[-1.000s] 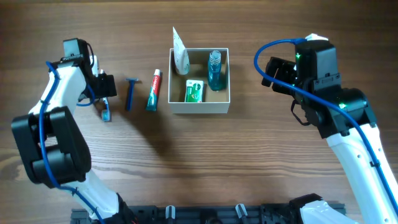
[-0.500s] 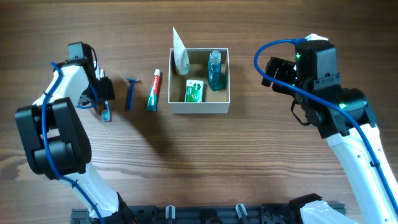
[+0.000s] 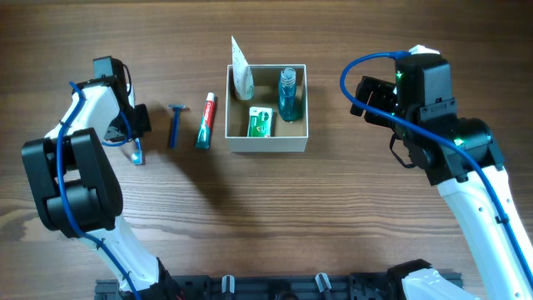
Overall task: Pack container
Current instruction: 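Grasp the toothbrush with the left gripper and carry it to the box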
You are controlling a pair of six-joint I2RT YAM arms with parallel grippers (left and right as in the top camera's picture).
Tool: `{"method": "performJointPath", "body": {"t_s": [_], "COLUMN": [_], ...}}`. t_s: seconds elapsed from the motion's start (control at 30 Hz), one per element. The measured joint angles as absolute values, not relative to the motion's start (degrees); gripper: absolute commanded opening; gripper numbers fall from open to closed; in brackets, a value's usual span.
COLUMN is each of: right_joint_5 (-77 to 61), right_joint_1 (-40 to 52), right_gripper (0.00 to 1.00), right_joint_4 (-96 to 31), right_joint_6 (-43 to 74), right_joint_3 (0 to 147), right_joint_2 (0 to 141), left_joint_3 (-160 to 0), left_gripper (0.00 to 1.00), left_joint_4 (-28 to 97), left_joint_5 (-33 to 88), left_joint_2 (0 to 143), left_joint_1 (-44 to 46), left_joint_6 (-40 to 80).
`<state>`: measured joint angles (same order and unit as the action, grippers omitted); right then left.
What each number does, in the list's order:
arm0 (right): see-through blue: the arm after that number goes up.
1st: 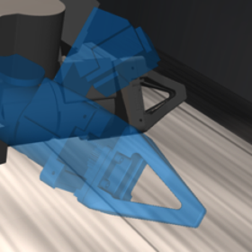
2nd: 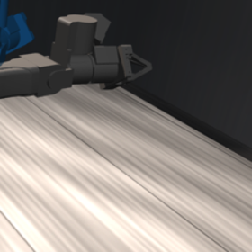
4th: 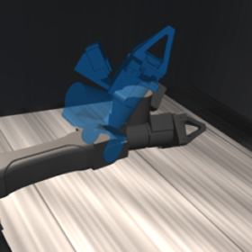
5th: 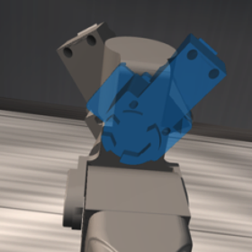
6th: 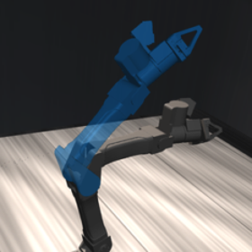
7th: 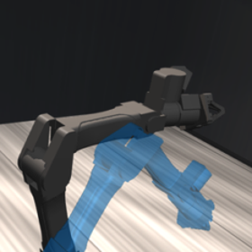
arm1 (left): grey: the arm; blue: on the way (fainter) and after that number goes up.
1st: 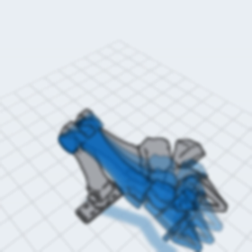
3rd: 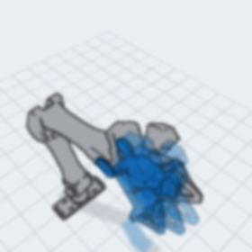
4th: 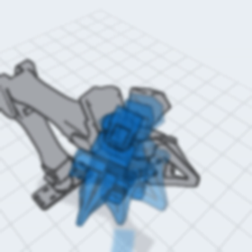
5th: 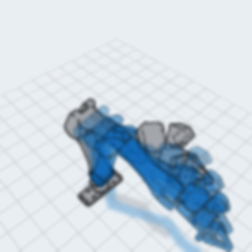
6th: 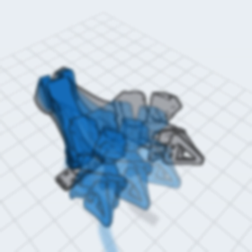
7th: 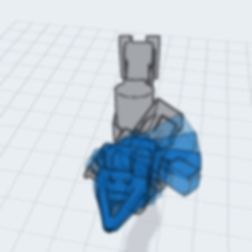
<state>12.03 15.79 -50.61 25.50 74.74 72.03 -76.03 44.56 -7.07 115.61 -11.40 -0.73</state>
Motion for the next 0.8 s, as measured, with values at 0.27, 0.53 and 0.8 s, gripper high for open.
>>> {"method": "performJointPath", "body": {"t_s": [0.27, 0.53, 0.8], "right_joint_5": [12.03, 12.03, 12.03], "right_joint_1": [15.79, 15.79, 15.79], "right_gripper": [1.00, 1.00, 1.00], "right_joint_4": [-50.61, -50.61, -50.61], "right_joint_6": [25.50, 25.50, 25.50], "right_joint_3": [74.74, 74.74, 74.74], "right_joint_2": [72.03, 72.03, 72.03], "left_joint_3": [-82.08, -87.61, -87.66], "left_gripper": [0.04, 0.04, 0.04], "left_joint_4": [54.72, 58.78, 59.51], "left_joint_5": [-5.58, -4.64, -4.43], "left_joint_2": [113.03, 100.27, 88.99], "left_joint_1": [-11.27, -4.75, 13.67], "left_joint_6": [-0.80, -0.84, -10.35]}}
